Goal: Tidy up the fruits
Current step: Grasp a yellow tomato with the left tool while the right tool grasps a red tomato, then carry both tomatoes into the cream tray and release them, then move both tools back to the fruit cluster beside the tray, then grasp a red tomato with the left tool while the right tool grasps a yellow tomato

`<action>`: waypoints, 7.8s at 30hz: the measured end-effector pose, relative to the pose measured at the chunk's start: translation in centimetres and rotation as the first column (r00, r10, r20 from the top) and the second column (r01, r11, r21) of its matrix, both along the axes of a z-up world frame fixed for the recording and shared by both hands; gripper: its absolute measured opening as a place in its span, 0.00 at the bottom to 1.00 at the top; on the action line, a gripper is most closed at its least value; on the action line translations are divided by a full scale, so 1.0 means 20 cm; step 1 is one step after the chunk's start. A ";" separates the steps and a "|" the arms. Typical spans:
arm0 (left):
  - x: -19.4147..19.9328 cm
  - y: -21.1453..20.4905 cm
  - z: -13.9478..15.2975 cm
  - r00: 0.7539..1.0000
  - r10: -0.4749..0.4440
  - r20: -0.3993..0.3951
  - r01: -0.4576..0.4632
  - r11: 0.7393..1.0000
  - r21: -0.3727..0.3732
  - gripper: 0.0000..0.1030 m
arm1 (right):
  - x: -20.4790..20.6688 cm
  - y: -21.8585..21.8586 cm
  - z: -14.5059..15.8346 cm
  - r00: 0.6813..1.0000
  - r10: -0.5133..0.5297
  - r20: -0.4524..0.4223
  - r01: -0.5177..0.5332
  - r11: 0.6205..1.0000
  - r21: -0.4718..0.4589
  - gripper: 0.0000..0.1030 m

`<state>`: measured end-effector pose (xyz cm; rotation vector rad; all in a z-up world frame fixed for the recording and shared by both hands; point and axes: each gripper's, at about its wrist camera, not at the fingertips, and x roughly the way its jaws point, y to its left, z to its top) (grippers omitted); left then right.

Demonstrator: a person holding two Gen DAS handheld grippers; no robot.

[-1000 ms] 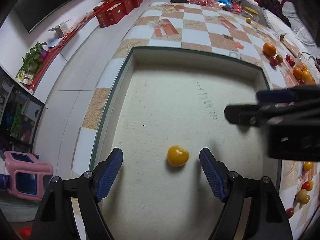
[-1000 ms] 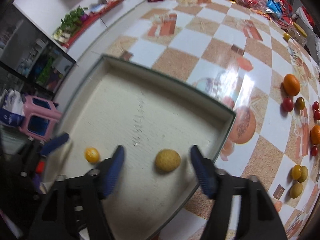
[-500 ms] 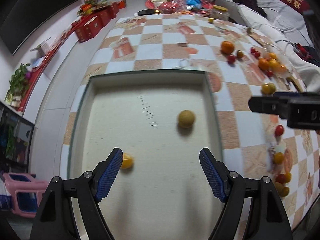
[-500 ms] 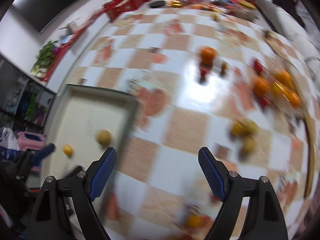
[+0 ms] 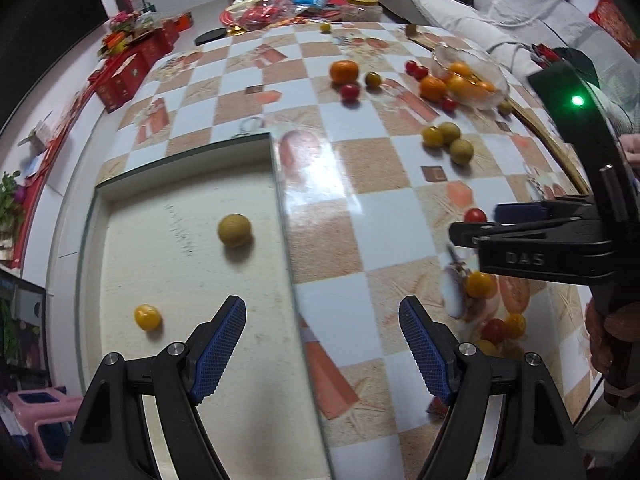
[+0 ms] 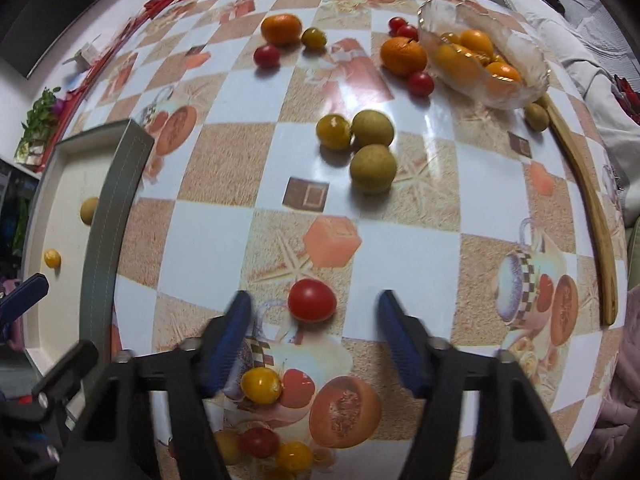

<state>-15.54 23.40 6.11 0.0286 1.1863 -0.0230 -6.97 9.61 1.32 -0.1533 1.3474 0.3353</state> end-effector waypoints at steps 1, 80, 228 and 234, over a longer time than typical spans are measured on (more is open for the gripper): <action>0.00 -0.02 0.00 1.000 -0.006 -0.003 0.006 1.000 -0.002 0.77 | 0.00 0.01 0.00 1.000 0.010 0.012 -0.009 1.000 -0.014 0.55; -0.18 0.59 0.02 0.944 0.327 -0.044 -0.330 0.935 -0.131 0.21 | -0.06 0.43 0.27 0.980 0.198 0.030 -0.200 0.958 0.206 0.22; -0.23 -0.17 -0.10 0.986 -0.133 -0.101 0.110 0.972 -0.207 0.21 | -0.33 -0.20 0.14 0.990 0.076 -0.123 -0.054 0.983 0.174 0.23; -0.20 -0.06 0.00 0.996 -0.071 -0.054 0.057 0.972 -0.229 0.21 | -0.28 -0.11 0.21 0.989 0.115 -0.089 -0.097 0.978 0.182 0.23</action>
